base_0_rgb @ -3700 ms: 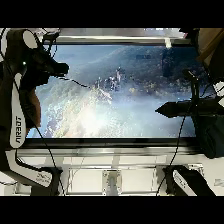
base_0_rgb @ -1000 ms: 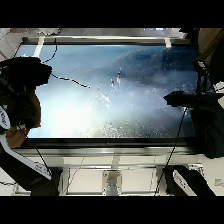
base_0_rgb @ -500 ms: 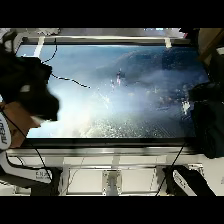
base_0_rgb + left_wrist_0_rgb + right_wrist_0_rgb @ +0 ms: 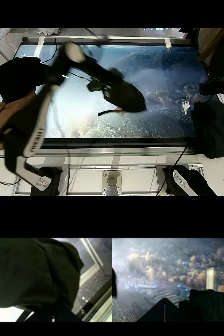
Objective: Fold the clothes and pants, and hang the long-sleeved shirts on hangers.
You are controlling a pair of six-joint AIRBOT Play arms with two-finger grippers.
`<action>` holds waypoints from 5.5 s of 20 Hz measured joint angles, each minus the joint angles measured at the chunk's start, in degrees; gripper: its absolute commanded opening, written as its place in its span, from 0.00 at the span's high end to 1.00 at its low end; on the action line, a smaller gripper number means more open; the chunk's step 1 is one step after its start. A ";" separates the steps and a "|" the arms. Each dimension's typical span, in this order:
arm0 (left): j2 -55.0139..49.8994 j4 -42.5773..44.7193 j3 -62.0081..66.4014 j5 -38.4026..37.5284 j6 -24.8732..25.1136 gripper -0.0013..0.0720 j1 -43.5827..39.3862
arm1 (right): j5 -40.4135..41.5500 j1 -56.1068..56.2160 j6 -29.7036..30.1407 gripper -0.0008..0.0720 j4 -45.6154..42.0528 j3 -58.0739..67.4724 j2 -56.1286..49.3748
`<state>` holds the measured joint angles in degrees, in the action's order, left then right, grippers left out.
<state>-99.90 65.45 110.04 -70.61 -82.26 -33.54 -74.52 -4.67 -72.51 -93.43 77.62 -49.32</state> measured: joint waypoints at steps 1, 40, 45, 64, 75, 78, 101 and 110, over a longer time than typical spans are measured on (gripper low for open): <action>-2.56 -0.07 -0.02 2.19 -0.02 0.43 -2.99 | 0.28 0.00 0.00 0.76 0.81 -0.48 -0.46; 5.99 -29.88 -18.27 2.36 19.21 0.02 31.69 | 19.26 3.78 0.31 0.23 40.35 -38.36 -17.40; 5.22 -28.48 -18.29 3.39 19.23 0.02 32.72 | 27.56 11.13 3.98 0.23 47.04 -39.04 -25.77; 8.39 -22.84 -19.28 -16.44 14.47 0.97 35.93 | 2.32 -0.13 4.81 0.96 26.10 -7.85 -15.87; 11.08 -1.44 -30.53 9.75 7.54 0.03 6.93 | 0.13 -5.88 -3.30 0.14 13.84 8.39 -29.55; 9.49 -3.45 -30.73 27.36 2.25 0.04 3.63 | -0.76 -6.03 -3.80 0.14 12.61 10.40 -29.42; -23.19 -9.94 9.44 23.08 -7.37 0.98 -3.41 | -2.49 -5.92 -1.36 0.14 21.09 4.52 -25.29; -22.18 -14.19 9.90 29.51 -3.04 0.34 -3.21 | -2.47 -5.92 -1.31 0.14 19.82 3.91 -25.33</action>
<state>-122.08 51.27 119.94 -41.10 -85.30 -36.75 -76.99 -10.59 -73.82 -73.60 81.54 -74.65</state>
